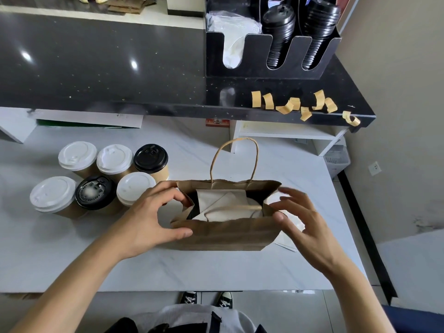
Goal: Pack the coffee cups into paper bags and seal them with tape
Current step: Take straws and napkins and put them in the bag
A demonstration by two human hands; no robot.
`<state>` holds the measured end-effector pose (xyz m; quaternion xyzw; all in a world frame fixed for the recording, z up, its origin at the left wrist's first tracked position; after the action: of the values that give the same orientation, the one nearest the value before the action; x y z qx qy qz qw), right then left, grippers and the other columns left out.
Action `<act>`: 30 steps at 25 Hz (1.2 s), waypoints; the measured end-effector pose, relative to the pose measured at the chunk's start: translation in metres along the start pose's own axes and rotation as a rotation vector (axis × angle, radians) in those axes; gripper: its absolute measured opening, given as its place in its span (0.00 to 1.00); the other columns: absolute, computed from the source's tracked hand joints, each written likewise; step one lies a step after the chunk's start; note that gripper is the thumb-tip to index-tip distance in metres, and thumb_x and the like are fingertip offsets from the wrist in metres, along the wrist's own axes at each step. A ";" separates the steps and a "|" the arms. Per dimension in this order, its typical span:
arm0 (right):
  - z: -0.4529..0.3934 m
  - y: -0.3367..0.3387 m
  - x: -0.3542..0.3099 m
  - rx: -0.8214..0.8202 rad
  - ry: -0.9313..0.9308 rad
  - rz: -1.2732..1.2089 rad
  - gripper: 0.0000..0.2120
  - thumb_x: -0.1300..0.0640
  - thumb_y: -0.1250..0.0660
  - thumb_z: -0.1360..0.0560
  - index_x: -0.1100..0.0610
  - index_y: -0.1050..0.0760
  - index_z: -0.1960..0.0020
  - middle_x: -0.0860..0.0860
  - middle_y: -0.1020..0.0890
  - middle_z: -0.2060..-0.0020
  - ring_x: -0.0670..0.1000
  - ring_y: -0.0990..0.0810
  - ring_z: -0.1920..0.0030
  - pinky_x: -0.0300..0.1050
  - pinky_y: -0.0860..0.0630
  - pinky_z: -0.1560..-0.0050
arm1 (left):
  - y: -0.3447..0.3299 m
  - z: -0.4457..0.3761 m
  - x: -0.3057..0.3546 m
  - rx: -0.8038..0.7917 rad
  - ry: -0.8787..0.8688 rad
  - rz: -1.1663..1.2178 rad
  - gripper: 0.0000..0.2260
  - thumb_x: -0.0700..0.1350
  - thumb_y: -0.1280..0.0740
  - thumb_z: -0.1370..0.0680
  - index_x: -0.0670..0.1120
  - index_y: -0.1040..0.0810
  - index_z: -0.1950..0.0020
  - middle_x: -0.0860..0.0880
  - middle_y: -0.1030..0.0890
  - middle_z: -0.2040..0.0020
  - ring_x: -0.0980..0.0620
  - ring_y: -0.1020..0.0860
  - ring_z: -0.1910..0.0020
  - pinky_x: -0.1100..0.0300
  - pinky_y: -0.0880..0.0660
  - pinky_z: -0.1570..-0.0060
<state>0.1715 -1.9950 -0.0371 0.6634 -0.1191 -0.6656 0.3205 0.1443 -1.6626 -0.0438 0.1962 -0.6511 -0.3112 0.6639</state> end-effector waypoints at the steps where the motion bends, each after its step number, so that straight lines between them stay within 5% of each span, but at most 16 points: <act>1: 0.001 0.001 0.002 -0.021 0.017 0.011 0.20 0.27 0.36 0.30 0.37 0.19 0.46 0.30 0.32 0.30 0.36 0.32 0.28 0.35 0.32 0.39 | 0.000 -0.001 -0.001 0.012 -0.007 0.007 0.21 0.60 0.20 0.36 0.60 0.22 0.47 0.66 0.29 0.35 0.60 0.29 0.33 0.55 0.30 0.33; 4: 0.000 0.003 0.005 -0.093 0.034 0.060 0.21 0.32 0.25 0.33 0.37 0.22 0.42 0.27 0.36 0.28 0.31 0.37 0.27 0.29 0.38 0.36 | 0.000 -0.002 0.001 0.044 -0.034 0.047 0.16 0.58 0.21 0.34 0.60 0.20 0.50 0.64 0.25 0.36 0.61 0.27 0.34 0.58 0.32 0.34; 8: -0.006 0.005 0.007 -0.007 0.035 0.067 0.23 0.50 0.18 0.33 0.39 0.24 0.42 0.29 0.29 0.33 0.34 0.31 0.31 0.33 0.34 0.38 | 0.000 -0.003 0.001 0.077 -0.006 0.072 0.14 0.51 0.18 0.33 0.58 0.21 0.55 0.65 0.22 0.38 0.61 0.25 0.36 0.55 0.30 0.34; 14: -0.018 0.004 0.010 0.068 0.057 -0.067 0.37 0.57 0.17 0.34 0.41 0.30 0.31 0.39 0.20 0.43 0.45 0.22 0.37 0.40 0.28 0.35 | -0.001 -0.005 -0.004 0.163 0.081 0.152 0.25 0.47 0.17 0.34 0.58 0.29 0.46 0.61 0.17 0.43 0.60 0.22 0.39 0.53 0.27 0.37; 17: -0.023 0.002 0.010 0.067 0.076 -0.016 0.23 0.55 0.19 0.30 0.40 0.21 0.39 0.39 0.20 0.42 0.45 0.22 0.37 0.47 0.26 0.35 | -0.002 -0.006 0.000 0.121 0.041 0.163 0.32 0.46 0.18 0.32 0.63 0.28 0.34 0.61 0.18 0.43 0.58 0.22 0.38 0.56 0.29 0.36; 20: -0.024 0.001 0.013 0.105 0.078 -0.072 0.13 0.55 0.21 0.28 0.43 0.17 0.47 0.39 0.18 0.43 0.46 0.21 0.38 0.48 0.25 0.37 | -0.004 -0.008 -0.001 0.121 -0.018 0.168 0.22 0.45 0.20 0.29 0.63 0.20 0.39 0.57 0.18 0.42 0.53 0.22 0.38 0.57 0.27 0.37; 30: -0.026 -0.002 0.016 0.187 -0.012 -0.124 0.10 0.53 0.20 0.30 0.42 0.16 0.52 0.38 0.15 0.52 0.48 0.20 0.44 0.44 0.25 0.43 | -0.010 -0.012 -0.001 0.145 0.011 0.228 0.09 0.43 0.23 0.26 0.56 0.15 0.49 0.59 0.16 0.45 0.56 0.21 0.39 0.65 0.27 0.41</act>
<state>0.1970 -1.9961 -0.0533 0.6925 -0.1413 -0.6741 0.2148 0.1551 -1.6706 -0.0525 0.1700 -0.6862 -0.1848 0.6827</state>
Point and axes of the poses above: each hand's wrist, its own z-axis away from the middle knuckle, its own y-axis out of the back of the hand, x = y × z, the point moved 3 cm from there along -z, towards the middle knuckle
